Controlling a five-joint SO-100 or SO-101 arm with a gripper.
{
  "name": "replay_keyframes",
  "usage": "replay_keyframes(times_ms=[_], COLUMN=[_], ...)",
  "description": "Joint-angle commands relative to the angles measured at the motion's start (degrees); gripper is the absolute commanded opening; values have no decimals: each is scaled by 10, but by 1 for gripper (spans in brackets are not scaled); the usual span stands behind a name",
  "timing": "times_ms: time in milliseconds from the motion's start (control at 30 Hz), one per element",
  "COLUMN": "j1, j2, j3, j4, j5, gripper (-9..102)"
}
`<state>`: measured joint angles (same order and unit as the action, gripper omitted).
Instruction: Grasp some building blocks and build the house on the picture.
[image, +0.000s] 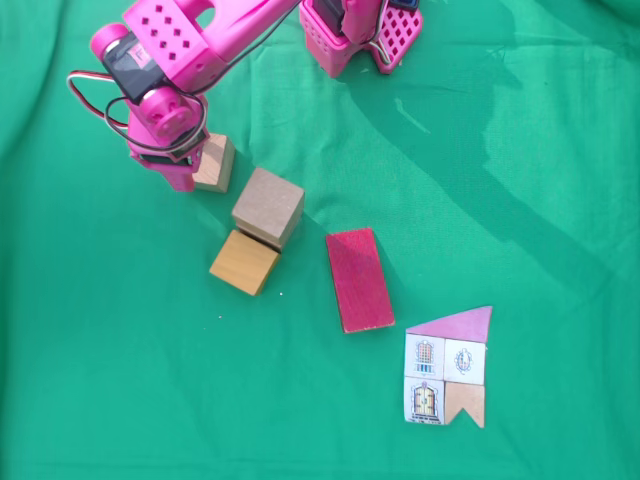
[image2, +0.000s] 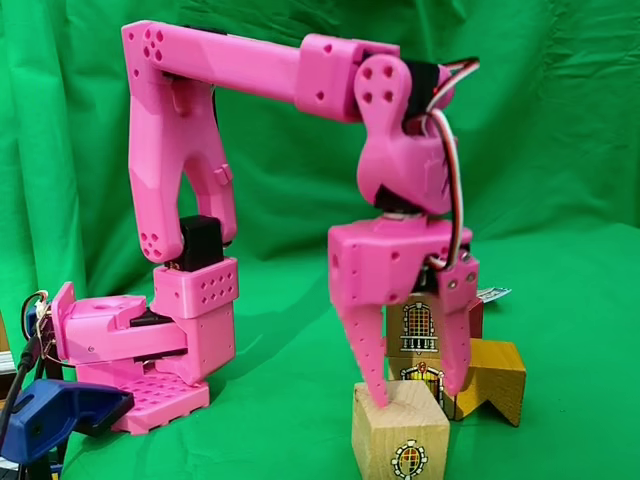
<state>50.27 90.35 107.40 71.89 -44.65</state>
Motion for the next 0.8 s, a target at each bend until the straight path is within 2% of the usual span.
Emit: replay_keyframes(times_ms=[0,400,600,767], j1=[3,3,2,2], j2=[15,38,70,58], j3=[1,-1,-11,-11], j4=[6,11,96,109], j5=[-4,-4,-4,-4], gripper=[24,33,33,33])
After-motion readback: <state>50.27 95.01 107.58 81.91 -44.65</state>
